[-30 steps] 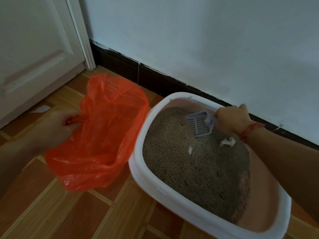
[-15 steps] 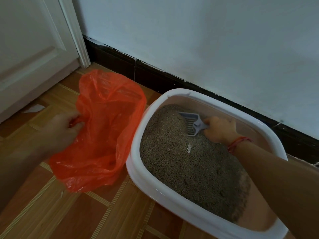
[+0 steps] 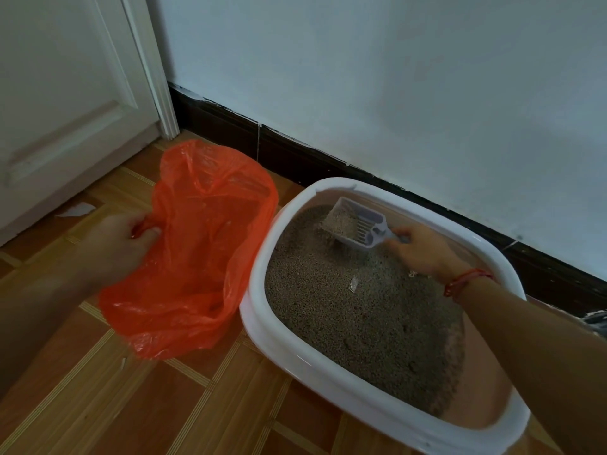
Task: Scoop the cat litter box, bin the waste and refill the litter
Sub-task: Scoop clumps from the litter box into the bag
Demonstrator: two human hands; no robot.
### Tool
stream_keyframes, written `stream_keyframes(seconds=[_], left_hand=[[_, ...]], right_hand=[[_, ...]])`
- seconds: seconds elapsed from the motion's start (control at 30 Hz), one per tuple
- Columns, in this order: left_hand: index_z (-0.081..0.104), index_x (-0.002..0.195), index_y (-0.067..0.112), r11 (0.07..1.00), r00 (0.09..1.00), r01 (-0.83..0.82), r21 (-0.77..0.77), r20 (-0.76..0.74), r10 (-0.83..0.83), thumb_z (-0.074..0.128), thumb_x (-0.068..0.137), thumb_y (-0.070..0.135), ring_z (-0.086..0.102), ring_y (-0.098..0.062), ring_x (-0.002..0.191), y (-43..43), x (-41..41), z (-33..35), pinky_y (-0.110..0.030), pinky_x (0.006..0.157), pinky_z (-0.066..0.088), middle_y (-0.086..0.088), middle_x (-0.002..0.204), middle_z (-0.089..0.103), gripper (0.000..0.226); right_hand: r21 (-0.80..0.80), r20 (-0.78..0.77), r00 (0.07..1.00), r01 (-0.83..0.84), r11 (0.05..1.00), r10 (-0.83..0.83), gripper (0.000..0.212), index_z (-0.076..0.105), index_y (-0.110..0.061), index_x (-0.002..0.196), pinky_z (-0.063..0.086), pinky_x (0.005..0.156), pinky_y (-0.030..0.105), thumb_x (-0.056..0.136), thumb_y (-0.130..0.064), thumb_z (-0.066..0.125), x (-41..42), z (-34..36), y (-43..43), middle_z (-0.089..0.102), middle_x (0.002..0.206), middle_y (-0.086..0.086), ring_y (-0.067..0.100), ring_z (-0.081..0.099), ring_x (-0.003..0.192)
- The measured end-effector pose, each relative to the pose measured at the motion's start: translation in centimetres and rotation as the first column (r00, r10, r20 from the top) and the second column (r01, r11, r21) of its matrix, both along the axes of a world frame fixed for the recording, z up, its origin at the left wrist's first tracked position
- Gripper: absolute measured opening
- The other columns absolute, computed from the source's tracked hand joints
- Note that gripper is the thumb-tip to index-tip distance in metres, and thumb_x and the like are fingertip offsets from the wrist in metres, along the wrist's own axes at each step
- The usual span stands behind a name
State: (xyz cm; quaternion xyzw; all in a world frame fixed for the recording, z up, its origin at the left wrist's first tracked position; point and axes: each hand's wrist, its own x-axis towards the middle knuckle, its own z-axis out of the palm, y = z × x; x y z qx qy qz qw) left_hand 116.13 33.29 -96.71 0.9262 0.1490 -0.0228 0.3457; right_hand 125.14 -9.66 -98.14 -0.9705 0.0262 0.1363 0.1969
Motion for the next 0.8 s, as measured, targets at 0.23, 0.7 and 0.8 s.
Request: stream_keyframes(seconds=[0.23, 0.7, 0.8], left_hand=[[0.066, 0.111, 0.016, 0.998, 0.998, -0.026, 0.058, 0.055, 0.023, 0.051, 0.099, 0.02, 0.056, -0.019, 0.081, -0.3, -0.4, 0.3, -0.036, 0.072, 0.042, 0.006, 0.085, 0.059, 0.02], [0.067, 0.106, 0.013, 0.998, 0.991, -0.007, 0.055, 0.135, -0.001, 0.051, 0.099, 0.016, 0.056, -0.012, 0.071, -0.5, -0.7, 1.0, -0.034, 0.066, 0.041, 0.005, 0.079, 0.061, 0.018], [0.066, 0.105, 0.014, 0.999, 0.992, 0.0, 0.048, 0.122, -0.006, 0.05, 0.1, 0.018, 0.057, -0.015, 0.074, -0.4, -0.7, 0.9, -0.036, 0.069, 0.044, 0.004, 0.081, 0.062, 0.017]], right_hand=[[-0.045, 0.063, 0.997, -0.048, 0.998, 0.051, 0.036, 0.06, -0.026, 0.127, 0.046, 0.053, 0.022, 0.101, -0.043, 0.042, -0.3, 1.8, 0.2, 0.065, 0.111, 0.003, 0.011, 0.06, 0.066], [-0.055, 0.096, 0.993, -0.064, 0.996, 0.069, 0.037, 0.063, -0.029, 0.121, 0.057, 0.068, 0.034, 0.098, -0.05, 0.043, -1.2, 1.4, 0.6, 0.068, 0.104, 0.002, 0.007, 0.054, 0.059], [-0.077, 0.09, 0.991, -0.094, 0.993, 0.101, 0.029, 0.06, -0.038, 0.12, 0.06, 0.067, 0.038, 0.1, -0.046, 0.041, -1.6, 1.5, 1.1, 0.067, 0.1, -0.003, 0.014, 0.063, 0.062]])
